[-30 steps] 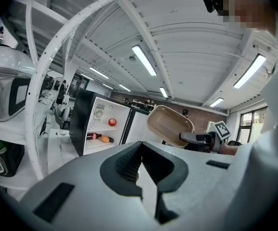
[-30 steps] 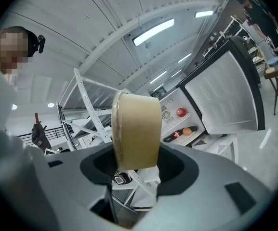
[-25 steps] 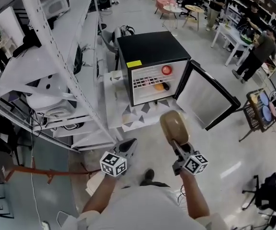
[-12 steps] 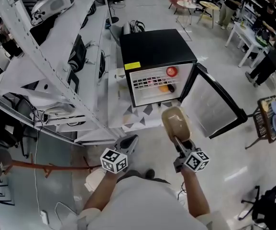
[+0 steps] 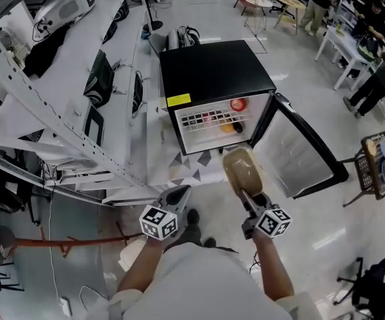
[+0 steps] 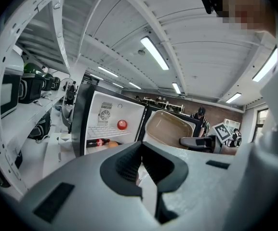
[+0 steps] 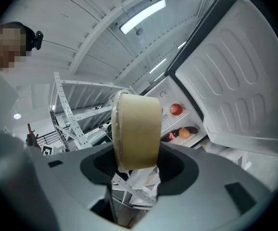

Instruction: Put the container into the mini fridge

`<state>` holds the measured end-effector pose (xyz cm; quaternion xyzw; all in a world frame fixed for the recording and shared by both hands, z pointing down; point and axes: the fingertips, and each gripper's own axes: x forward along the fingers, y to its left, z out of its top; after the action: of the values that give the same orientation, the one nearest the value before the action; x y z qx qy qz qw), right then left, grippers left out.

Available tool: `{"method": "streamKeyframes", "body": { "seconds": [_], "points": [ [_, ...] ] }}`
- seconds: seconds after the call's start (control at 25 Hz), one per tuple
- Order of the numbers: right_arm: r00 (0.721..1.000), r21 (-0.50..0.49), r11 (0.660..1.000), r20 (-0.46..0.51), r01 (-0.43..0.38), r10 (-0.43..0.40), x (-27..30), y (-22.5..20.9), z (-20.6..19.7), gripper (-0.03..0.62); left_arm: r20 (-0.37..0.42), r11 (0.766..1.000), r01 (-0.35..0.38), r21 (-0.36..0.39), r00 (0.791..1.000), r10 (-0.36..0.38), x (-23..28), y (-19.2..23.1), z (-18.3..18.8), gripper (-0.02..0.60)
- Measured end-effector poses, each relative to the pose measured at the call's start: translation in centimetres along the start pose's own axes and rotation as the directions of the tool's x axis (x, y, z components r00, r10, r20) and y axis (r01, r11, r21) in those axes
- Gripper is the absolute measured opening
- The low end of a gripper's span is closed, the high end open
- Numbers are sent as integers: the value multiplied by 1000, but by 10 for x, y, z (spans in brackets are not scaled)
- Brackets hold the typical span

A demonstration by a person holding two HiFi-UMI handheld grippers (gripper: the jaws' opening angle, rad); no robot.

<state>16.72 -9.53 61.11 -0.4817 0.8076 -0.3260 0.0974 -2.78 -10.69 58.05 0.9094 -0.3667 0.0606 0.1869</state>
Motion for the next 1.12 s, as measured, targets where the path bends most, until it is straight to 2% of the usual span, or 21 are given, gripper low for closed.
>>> {"method": "streamKeyframes", "body": {
  "seconds": [0.32, 0.6, 0.84, 1.12],
  "points": [
    [998, -9, 999, -43, 42, -42, 50, -14, 7, 227, -18, 998, 58, 24, 998, -58, 49, 40, 18, 4],
    [993, 20, 997, -95, 74, -71, 102, -27, 7, 227, -70, 990, 128, 57, 990, -124, 79, 75, 22, 3],
    [990, 11, 996, -113, 91, -89, 147, -31, 8, 227, -95, 980, 191, 63, 978, -184, 90, 98, 24, 3],
    [985, -3, 993, -128, 119, -118, 182, -43, 10, 227, -99, 974, 221, 54, 972, -215, 100, 107, 28, 3]
  ]
}}
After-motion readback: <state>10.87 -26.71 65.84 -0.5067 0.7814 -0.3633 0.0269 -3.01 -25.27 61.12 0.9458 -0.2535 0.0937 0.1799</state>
